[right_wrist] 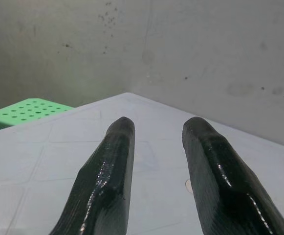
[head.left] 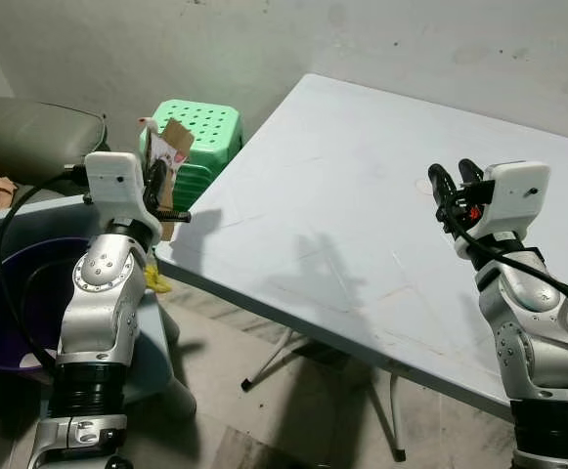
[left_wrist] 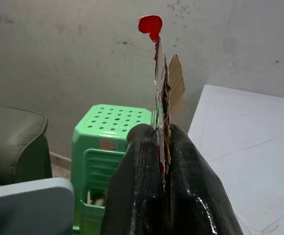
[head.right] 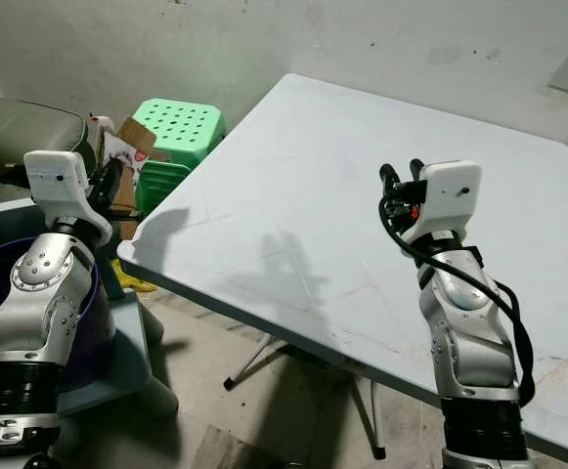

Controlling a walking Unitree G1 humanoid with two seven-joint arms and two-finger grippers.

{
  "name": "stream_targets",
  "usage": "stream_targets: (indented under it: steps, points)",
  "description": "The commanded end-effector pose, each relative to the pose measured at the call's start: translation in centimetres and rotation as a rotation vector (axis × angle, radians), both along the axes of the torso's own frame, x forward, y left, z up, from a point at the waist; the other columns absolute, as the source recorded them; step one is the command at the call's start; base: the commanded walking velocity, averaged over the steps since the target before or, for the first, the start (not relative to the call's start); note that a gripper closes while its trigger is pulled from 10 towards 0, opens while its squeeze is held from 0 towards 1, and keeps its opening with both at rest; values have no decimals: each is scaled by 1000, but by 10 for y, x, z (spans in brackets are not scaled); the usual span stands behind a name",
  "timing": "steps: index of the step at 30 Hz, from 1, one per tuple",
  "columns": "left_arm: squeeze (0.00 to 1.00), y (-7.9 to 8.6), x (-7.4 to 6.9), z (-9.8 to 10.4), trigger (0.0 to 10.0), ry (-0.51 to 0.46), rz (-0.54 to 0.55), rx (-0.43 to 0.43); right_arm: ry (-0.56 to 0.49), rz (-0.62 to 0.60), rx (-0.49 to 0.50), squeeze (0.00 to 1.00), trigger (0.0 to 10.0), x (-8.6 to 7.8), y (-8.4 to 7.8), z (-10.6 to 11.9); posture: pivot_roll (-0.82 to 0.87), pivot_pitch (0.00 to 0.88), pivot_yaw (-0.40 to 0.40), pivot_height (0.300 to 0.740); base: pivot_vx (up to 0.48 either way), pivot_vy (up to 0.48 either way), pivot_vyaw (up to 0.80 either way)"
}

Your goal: Picking trash to rubbish bin

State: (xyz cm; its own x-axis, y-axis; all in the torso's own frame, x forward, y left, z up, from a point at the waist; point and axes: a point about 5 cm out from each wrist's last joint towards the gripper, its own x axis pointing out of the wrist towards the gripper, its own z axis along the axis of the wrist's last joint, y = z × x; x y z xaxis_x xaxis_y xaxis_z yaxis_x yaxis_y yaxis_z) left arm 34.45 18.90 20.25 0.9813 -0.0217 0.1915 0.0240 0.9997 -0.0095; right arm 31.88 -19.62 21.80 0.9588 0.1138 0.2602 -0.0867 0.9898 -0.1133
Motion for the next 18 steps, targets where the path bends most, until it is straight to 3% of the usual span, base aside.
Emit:
stream_targets:
  steps: [1, 15, 18]
  points:
    - [0, 0, 1, -2, 10000, 16, 6, -7, 0, -8, -18, 0, 10000, 0, 0, -1, -71, 71, -65, 740, 0, 0, 0]
    - [0, -2, 3, -3, 10000, 24, -5, -25, 11, -15, -35, 0, 10000, 1, -2, -5, -72, 57, -68, 740, 0, 0, 0]
    - [0, -3, 3, -3, 10000, 23, -9, -27, 16, -16, -35, 0, 10000, 1, -3, -6, -71, 55, -68, 740, 0, 0, 642]
